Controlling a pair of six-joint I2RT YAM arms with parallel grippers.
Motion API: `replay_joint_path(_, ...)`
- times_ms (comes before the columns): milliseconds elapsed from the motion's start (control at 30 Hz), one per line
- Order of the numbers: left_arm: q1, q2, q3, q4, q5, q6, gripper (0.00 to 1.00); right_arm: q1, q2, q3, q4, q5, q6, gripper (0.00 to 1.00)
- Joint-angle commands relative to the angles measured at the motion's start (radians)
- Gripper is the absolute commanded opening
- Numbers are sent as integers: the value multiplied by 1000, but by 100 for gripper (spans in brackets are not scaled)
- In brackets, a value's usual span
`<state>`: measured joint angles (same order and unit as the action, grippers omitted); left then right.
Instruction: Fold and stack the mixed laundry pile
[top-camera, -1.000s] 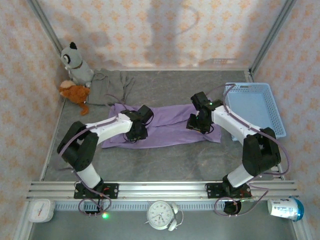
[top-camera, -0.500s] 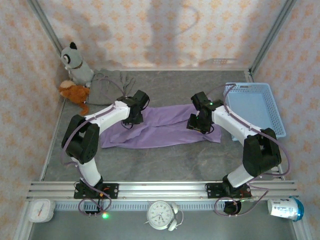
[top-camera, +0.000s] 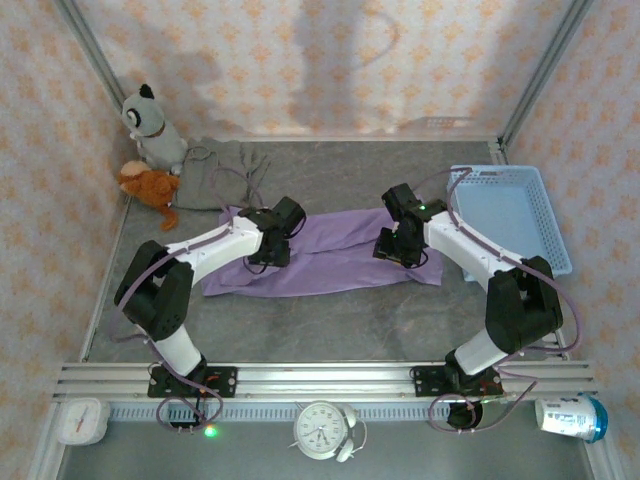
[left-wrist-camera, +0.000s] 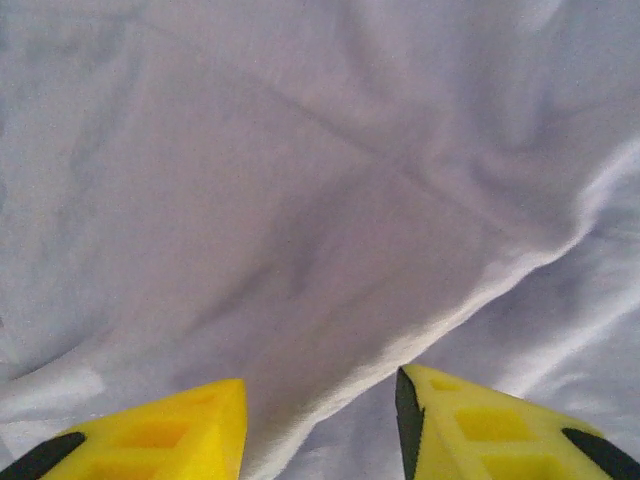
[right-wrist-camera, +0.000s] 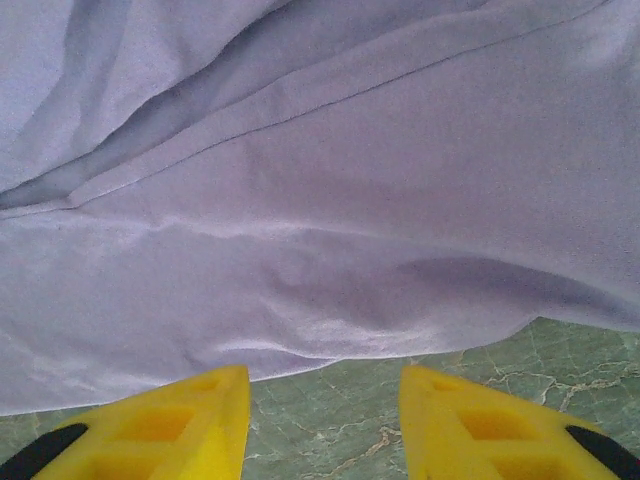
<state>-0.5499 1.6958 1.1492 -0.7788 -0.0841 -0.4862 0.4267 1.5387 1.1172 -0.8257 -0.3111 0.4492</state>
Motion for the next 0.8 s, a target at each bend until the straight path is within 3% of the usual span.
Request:
replay_joint_path(0,3,44,-3,-10,-41,61,39,1,-38,10,-21,12,18,44)
replay_joint_path(67,4,68,11,-10,-40,73,29,1,-43,10,-32,19,17,44)
replay_joint_path(167,4,78,47,-20,-20,84,4,2,-55,10,-50,33,16,44)
replay_joint_path(200,8,70,63,-30,-13,90,0,1,-62,9,-54,41,17,44)
replay_joint_path(367,86,22,113,-60,88,150,0,3,-75,3,-69,61,18,44)
replay_joint_path(533,208,85,167,-79,-18,163,0,1,-61,-5,-58,47,25,44)
replay_joint_path(700,206,208,277,-174,-51,160,38,3,-52,14,-63,45,21,44)
replay_joint_path(767,198,179,275,-178,-51,144,45,3,-52,19,-66,49,20,44)
